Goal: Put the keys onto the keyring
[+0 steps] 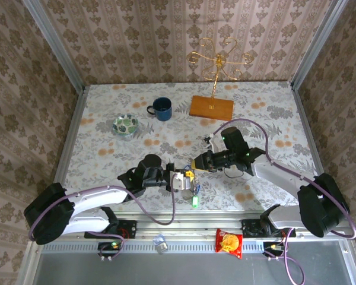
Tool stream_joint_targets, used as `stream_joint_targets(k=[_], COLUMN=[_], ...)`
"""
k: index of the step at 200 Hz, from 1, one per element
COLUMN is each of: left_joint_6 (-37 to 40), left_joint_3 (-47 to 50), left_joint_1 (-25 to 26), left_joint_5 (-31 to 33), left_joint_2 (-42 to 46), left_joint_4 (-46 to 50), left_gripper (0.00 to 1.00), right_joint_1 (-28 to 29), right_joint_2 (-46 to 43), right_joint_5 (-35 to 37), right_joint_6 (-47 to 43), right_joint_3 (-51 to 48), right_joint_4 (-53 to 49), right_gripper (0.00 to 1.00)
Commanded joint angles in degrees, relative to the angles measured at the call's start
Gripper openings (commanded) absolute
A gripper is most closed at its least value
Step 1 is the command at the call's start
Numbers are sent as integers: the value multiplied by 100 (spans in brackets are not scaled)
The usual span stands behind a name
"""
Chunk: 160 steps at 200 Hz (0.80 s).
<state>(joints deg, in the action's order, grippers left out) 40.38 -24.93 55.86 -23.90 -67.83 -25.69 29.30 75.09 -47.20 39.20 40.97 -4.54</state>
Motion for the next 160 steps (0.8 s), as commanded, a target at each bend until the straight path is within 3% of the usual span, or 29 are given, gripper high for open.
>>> stream_joint_targets(k=[1, 160], left_joint_6=[119, 128], left_joint_3=[41, 40], left_joint_1=[48, 39], left_joint_5=[17, -1], left_joint_2=[70, 77], left_joint_4=[-37, -28], left_gripper=[0, 0], right_joint_1=[23, 5], right_joint_2=[-128, -170], right_joint_5=[-133, 79], right_joint_6=[-92, -79], right_joint_3=[40, 122], right_joint_4=[-183, -224], right_gripper=[27, 15])
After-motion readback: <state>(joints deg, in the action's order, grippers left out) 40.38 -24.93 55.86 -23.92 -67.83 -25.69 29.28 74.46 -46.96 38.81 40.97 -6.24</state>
